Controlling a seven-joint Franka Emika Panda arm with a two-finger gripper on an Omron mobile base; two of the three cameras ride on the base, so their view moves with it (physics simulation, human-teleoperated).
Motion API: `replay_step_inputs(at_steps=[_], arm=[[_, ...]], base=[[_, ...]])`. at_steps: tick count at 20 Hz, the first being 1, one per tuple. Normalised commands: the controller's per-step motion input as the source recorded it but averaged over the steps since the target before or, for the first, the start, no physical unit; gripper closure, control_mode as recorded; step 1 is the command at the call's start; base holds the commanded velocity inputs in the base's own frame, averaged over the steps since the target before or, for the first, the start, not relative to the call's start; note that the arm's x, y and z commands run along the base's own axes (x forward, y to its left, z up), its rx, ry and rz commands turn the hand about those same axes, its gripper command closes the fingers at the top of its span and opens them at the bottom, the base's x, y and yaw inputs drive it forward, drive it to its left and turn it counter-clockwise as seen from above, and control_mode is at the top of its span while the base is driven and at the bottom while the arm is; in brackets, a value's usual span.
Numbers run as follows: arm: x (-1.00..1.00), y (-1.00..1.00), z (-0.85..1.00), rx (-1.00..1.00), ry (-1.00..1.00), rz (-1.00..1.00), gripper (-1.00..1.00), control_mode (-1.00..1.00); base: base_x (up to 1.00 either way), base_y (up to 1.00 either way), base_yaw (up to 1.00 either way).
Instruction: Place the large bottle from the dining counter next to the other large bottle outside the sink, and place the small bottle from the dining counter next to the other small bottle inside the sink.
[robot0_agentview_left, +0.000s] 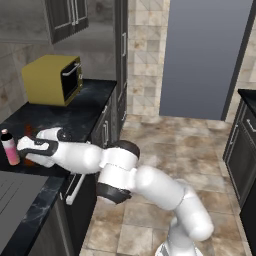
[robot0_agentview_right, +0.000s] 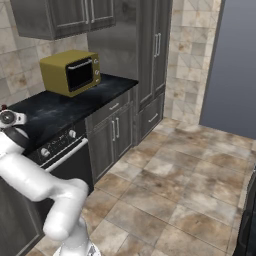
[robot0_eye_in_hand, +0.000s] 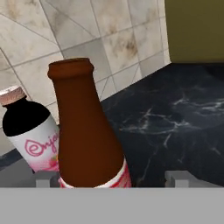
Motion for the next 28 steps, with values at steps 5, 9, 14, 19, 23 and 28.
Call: replay_step_inputs(at_steps=[5,9,14,19,23,28], arm=[[-0.02,0.07,0.14,0.00,0.00,0.04,-1.00,-1.00],[-0.02,0.14,0.55,0.01,0.00,0.04,-1.00,-1.00],[0.00,0.01,0.92,0.08,0.00,0.01,-1.00,-1.00],[0.17,-0.05,0.70,0.12,0.02,0.00,-1.00,-1.00],[0.16,-0.08,0.43,0.06,0.07,0.00,-1.00,-1.00],[0.02,-0.13,0.24,0.04,0.14,0.00,-1.00,-1.00]], base=[[0.00,0.00,0.00],[0.00,0.00,0.00],[0.00,0.00,0.00],[0.00,0.00,0.00],[0.00,0.00,0.00],[0.00,0.00,0.00]])
